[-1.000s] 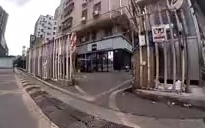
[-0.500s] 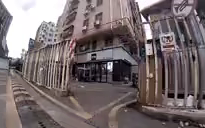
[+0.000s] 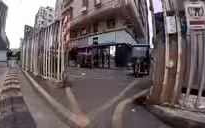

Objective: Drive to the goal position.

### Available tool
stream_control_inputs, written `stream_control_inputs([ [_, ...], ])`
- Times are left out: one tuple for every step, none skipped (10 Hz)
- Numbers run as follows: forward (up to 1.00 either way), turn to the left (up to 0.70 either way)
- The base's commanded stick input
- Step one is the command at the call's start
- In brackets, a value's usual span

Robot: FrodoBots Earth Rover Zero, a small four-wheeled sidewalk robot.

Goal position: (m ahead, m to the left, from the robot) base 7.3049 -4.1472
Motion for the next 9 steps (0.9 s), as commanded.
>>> stream_control_inputs([
  [0.7,0.0],
  [0.7,0.0],
  [0.7,0.0],
  [0.7,0.0],
  [0.7,0.0],
  [0.7,0.0],
  [0.49,0.0],
  [0.05,0.0],
  [-0.05,0.0],
])
